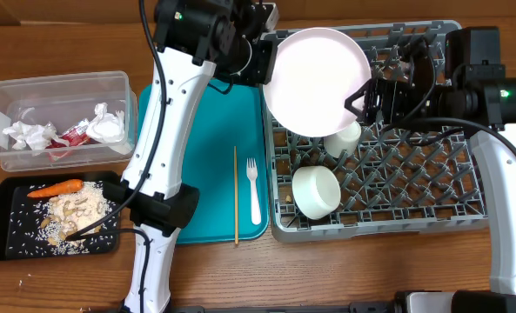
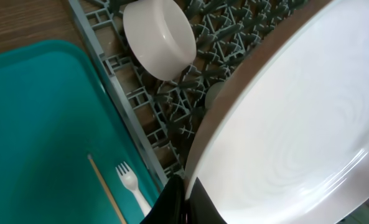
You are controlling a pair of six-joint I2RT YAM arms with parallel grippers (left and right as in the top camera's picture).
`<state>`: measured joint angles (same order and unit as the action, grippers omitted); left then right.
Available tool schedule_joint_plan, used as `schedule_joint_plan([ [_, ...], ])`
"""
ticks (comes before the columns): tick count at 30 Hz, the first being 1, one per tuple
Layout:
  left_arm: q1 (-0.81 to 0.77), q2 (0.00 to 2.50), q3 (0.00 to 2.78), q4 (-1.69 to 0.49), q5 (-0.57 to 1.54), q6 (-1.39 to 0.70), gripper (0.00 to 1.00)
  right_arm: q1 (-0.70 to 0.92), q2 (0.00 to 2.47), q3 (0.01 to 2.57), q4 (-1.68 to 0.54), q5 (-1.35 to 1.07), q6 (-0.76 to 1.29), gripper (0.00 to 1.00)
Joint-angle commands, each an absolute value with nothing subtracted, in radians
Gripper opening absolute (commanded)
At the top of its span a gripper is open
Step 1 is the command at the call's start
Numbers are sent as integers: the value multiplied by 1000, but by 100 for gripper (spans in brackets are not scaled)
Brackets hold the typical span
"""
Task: Sort waste into correct bins and load items into the dishwasher
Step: 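Lift the pink plate over the rack and hand it to the right gripper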
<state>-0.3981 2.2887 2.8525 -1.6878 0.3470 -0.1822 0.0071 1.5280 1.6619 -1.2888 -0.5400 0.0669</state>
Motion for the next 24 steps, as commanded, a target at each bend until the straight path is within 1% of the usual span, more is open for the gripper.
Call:
schedule_joint_plan([
  [1,-390,2270,2850,-1690,366,-194,4,6,1521,1660,-1248,-555,55,76],
  [3,-390,2270,2850,-1690,371,-195,4,6,1521,1660,-1232,-556,55,64],
  [8,-390,2270,2850,-1690,414,-194,4,6,1521,1660,-1192,-556,56,62],
  [11,-393,2270,2850,-1690,420,-194,4,7,1528,1660,-1166,-553,55,56],
  [12,-394,2270,2850,-1690,421,-194,4,10,1532,1660,-1158,-552,55,50],
  [14,-395,2270,2850,-1690,421,-194,4,11,1544,1660,-1147,-553,55,43],
  [15,-396,2270,2850,-1690,421,-194,4,11,1551,1660,-1142,-553,56,37],
  [19,-400,2270,2850,-1690,419,-194,4,12,1570,1660,-1114,-553,55,18],
  [20,-400,2270,2849,-1690,418,-194,5,12,1570,1660,-1106,-553,55,8],
  [21,-400,2270,2850,-1690,416,-194,5,12,1570,1660,-1100,-554,55,4],
  [24,-400,2270,2850,-1690,416,-181,4,12,1570,1663,-1084,-555,55,4],
])
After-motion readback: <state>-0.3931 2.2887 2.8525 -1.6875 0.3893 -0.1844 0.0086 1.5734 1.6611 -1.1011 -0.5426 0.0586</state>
